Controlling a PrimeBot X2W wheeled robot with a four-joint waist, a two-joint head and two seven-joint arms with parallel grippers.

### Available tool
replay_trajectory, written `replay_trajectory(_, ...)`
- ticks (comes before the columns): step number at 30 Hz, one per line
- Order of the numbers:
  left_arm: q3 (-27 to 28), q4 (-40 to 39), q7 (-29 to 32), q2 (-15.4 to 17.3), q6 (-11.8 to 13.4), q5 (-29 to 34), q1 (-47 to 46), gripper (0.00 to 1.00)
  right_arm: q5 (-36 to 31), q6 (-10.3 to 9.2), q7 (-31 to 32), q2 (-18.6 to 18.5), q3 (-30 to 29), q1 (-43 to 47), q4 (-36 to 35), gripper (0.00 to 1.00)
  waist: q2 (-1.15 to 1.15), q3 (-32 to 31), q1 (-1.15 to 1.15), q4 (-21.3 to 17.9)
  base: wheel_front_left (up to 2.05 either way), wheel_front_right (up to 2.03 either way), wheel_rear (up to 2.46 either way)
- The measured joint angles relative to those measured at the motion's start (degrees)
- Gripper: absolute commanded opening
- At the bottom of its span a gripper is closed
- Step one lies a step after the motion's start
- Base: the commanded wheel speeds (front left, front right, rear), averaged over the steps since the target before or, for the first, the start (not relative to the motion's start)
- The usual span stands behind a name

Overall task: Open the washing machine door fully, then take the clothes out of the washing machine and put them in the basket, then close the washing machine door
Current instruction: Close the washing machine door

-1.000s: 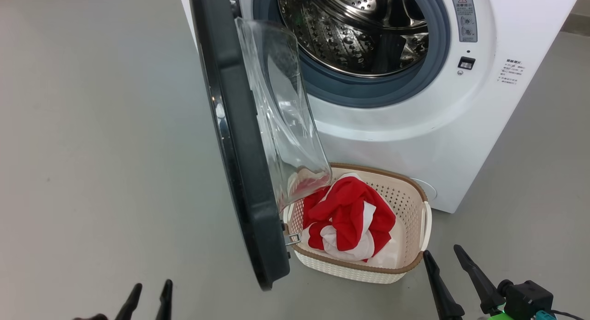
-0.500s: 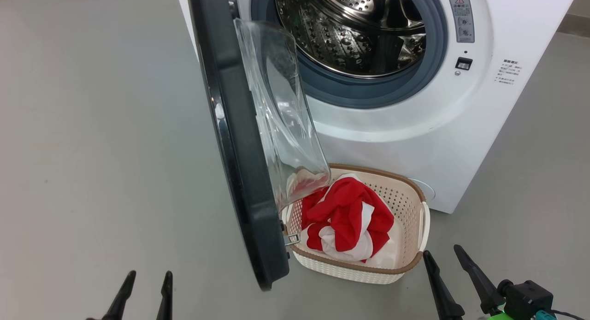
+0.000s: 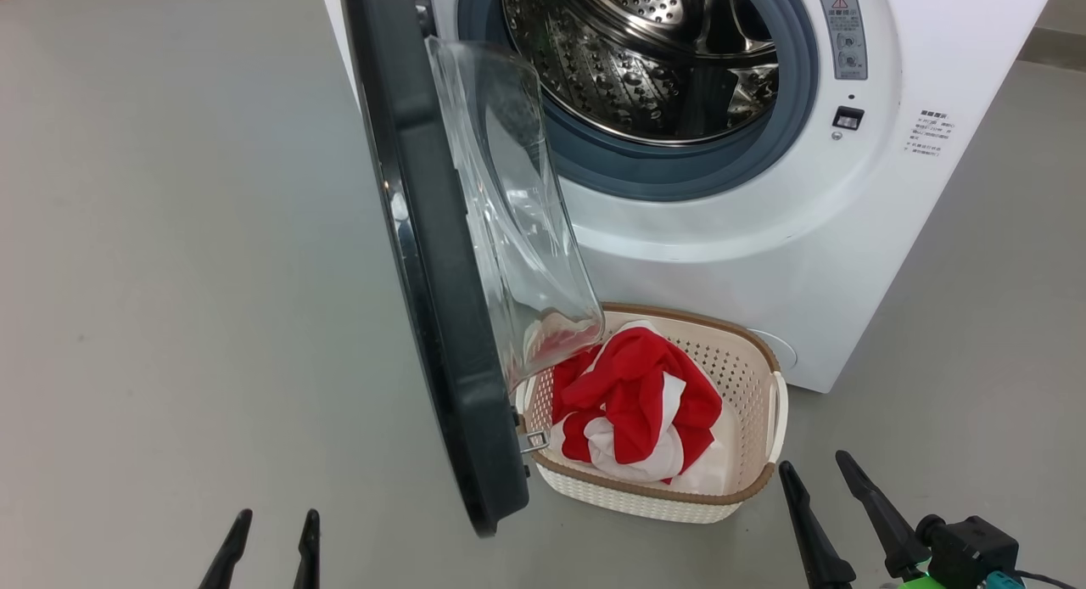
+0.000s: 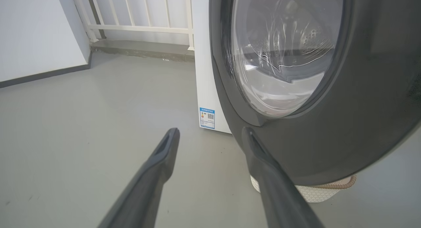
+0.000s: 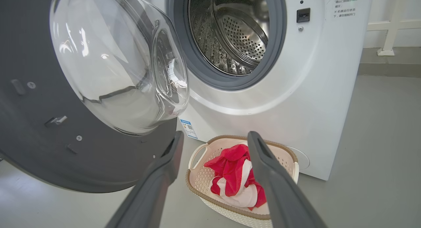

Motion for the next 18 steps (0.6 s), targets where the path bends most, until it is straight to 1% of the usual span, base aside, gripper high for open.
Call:
replay_trajectory(7, 0.0, -0.2, 0.0, 0.0, 0.0, -0.2, 0.0, 1.0, 0.0, 0.0, 0.0, 0.0, -0.1, 0.0, 0.0, 1.0, 0.0, 0.2, 0.0, 0.0, 0.0, 0.0, 0.0)
replay_trajectory(10, -0.1, -0.3, 0.0, 0.0, 0.0, -2.0, 0.0, 1.0, 0.0, 0.0, 0.0, 0.0, -0.2, 0.0, 0.0, 1.0, 0.0, 0.4, 0.0, 0.1, 0.0, 0.0, 0.0)
replay_trajectory(11, -0.3, -0.3, 0.0, 0.0, 0.0, -3.0, -0.1, 0.93, 0.0, 0.0, 0.0, 0.0, -0.3, 0.0, 0.0, 1.0, 0.0, 0.4, 0.0, 0.2, 0.0, 0.0, 0.0)
replay_trajectory(12, -0.5, -0.4, 0.0, -0.1, 0.0, -4.3, -0.1, 0.58, 0.0, 0.0, 0.0, 0.0, -0.4, 0.0, 0.0, 1.0, 0.0, 0.5, 0.0, 0.2, 0.0, 0.0, 0.0)
replay_trajectory(14, -0.4, -0.5, 0.0, -0.2, 0.0, -7.0, -0.3, 0.06, 0.0, 0.0, 0.0, 0.0, -0.4, 0.0, 0.0, 1.0, 0.0, 0.5, -0.01, 0.3, 0.0, 0.0, 0.0)
replay_trajectory(15, -0.3, -0.8, 0.0, -0.2, 0.0, -8.7, -0.5, 0.0, 0.0, 0.0, 0.0, 0.1, -0.4, 0.0, 0.0, 1.0, 0.0, 0.6, 0.0, 0.3, 0.0, 0.0, 0.0)
replay_trajectory(18, -0.1, -1.7, 0.0, -0.2, 0.0, -13.1, -1.8, 0.0, 0.0, 0.0, 0.0, 0.1, -0.4, 0.0, 0.0, 1.0, 0.0, 0.7, 0.0, 0.2, 0.0, 0.0, 0.0)
